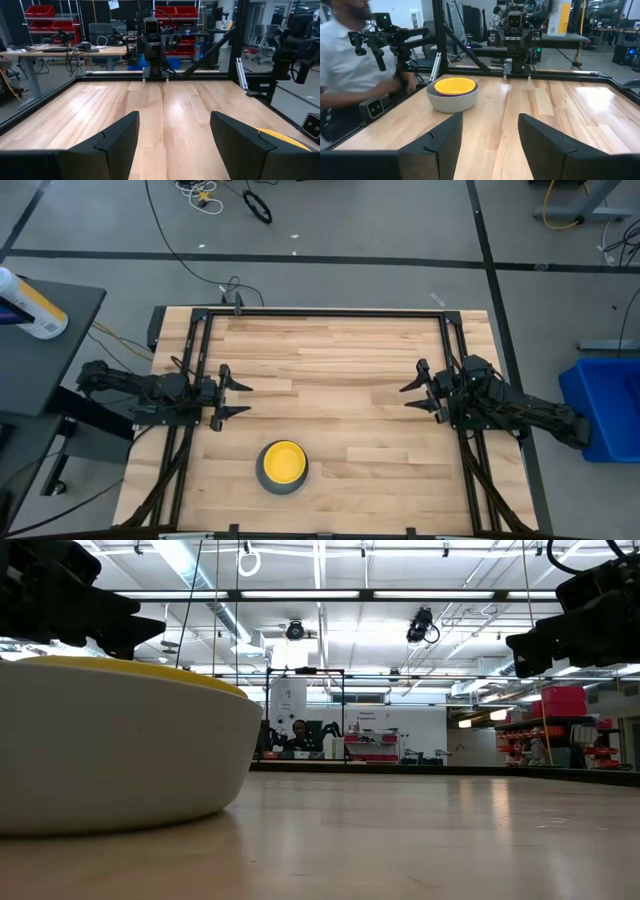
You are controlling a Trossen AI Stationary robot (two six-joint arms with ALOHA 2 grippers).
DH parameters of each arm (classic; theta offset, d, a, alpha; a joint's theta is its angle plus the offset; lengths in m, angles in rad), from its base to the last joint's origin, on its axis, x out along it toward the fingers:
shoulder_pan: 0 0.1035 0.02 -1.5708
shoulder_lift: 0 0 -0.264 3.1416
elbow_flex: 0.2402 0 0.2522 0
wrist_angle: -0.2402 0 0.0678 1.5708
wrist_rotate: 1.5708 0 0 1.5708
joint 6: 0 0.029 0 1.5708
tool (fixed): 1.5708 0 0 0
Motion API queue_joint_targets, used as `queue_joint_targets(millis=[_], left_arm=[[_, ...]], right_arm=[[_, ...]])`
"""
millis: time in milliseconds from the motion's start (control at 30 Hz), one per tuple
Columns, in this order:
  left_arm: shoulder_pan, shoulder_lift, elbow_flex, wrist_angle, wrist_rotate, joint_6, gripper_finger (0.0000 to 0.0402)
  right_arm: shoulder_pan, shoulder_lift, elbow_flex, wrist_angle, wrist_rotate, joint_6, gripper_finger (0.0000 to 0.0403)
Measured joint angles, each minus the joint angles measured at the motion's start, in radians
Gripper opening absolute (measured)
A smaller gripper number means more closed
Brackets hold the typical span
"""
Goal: Nest bowls inside each other
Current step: Return to Home Position
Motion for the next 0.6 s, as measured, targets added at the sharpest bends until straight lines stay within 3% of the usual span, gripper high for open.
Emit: queue_joint_targets(millis=[600], left_arm=[[0.000,0.000,0.000,0.002,0.002,0.001,0.0252]], right_arm=[[0.000,0.000,0.000,0.000,0.000,0.000,0.0218]])
